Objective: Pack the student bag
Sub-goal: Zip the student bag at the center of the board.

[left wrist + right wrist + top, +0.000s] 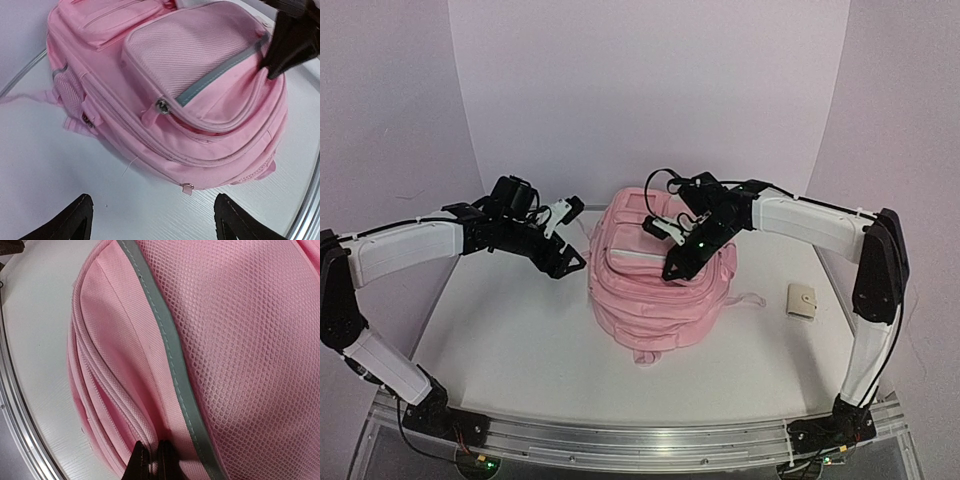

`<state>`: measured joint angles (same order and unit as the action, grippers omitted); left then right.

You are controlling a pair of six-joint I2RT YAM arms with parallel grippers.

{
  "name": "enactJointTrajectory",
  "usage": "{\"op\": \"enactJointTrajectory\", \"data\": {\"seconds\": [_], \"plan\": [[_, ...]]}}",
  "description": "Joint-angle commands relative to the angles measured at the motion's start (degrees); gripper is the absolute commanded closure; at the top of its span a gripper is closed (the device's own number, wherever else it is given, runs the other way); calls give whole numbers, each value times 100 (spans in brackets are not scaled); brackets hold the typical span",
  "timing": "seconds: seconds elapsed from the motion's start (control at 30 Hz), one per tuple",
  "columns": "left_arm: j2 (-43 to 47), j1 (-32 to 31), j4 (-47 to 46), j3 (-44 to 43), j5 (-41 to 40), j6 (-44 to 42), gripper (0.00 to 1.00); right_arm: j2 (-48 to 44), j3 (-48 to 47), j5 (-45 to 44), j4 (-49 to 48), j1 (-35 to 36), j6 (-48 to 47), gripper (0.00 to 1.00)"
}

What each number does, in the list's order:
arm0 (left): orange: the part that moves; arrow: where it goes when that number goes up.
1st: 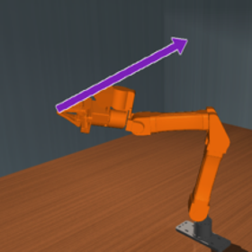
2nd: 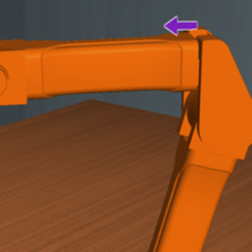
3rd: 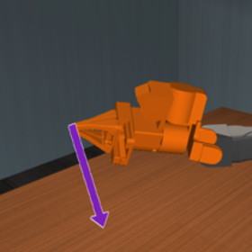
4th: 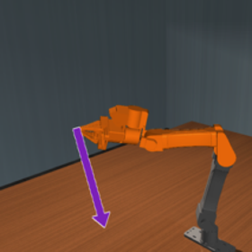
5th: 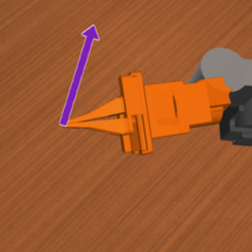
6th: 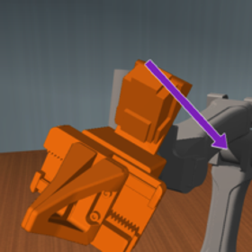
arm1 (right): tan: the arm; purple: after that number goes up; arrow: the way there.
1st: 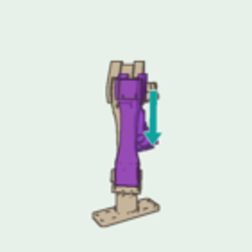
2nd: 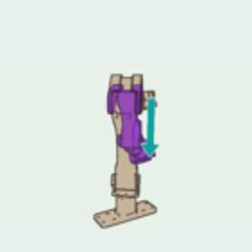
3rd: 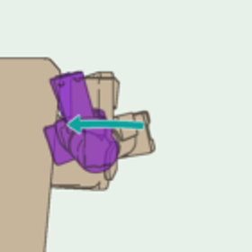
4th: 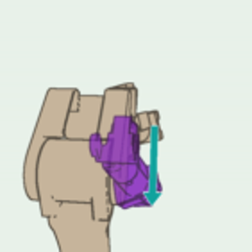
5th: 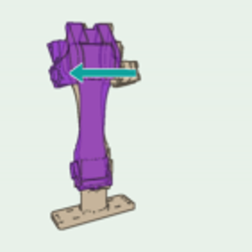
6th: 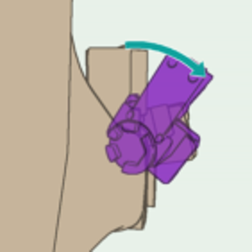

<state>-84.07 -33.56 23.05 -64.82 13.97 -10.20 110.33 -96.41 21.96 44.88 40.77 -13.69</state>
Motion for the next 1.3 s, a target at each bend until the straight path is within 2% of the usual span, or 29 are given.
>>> {"op": "enactJointTrajectory", "data": {"seconds": [0.0, 0.17, 0.5, 0.73, 0.9, 1.27], "plan": [[-118, -3, -154, -304, 743, -1281, 18, -148, 157, -233, 638, -104, -119, 100], [-680, 2, 125, -777, 884, -1801, 24, -135, 137, -135, 703, -103, -179, 100], [-1193, 233, 436, -1462, 1651, -2606, 28, -122, 67, 32, 776, -102, -117, 100], [-1858, 366, 1204, -2335, 2094, -3091, 36, -117, 30, 92, 803, -100, -108, 100], [-2251, 370, 1487, -2721, 2267, -3238, 45, -59, -13, 98, 806, -104, -89, 100], [-2747, 375, 1625, -2918, 2682, -3399, 53, 31, -107, 110, 837, -99, -45, 100]]}}
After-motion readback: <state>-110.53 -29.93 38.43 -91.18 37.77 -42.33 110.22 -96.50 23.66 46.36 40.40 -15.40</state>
